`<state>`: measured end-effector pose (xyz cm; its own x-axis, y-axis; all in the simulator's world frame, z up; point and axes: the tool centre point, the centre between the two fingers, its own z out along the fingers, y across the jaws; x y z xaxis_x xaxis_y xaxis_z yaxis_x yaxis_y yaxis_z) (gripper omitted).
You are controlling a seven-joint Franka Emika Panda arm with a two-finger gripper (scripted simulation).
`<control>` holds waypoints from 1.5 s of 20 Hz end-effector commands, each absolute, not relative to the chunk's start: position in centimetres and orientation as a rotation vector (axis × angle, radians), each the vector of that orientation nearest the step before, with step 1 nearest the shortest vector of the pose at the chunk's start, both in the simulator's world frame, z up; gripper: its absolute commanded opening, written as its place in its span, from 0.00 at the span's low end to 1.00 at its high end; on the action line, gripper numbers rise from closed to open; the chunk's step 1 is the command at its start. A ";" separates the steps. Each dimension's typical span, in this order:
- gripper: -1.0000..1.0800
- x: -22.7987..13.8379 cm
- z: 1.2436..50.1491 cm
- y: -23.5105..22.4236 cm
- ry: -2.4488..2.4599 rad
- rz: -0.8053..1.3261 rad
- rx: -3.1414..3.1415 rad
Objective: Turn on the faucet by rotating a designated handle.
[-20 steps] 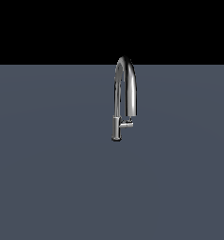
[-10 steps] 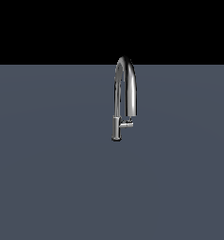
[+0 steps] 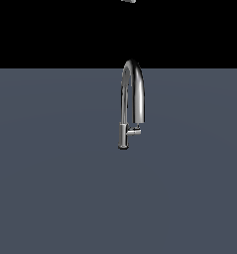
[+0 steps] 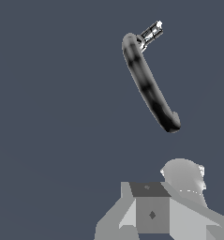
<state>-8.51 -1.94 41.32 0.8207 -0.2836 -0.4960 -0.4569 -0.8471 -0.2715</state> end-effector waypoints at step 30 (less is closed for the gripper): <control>0.00 3.9 23.9 -6.7 0.993 1.134 -1.778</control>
<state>3.50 -6.55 25.06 0.3285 -0.2147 -0.9198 -0.8839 -0.4132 -0.2192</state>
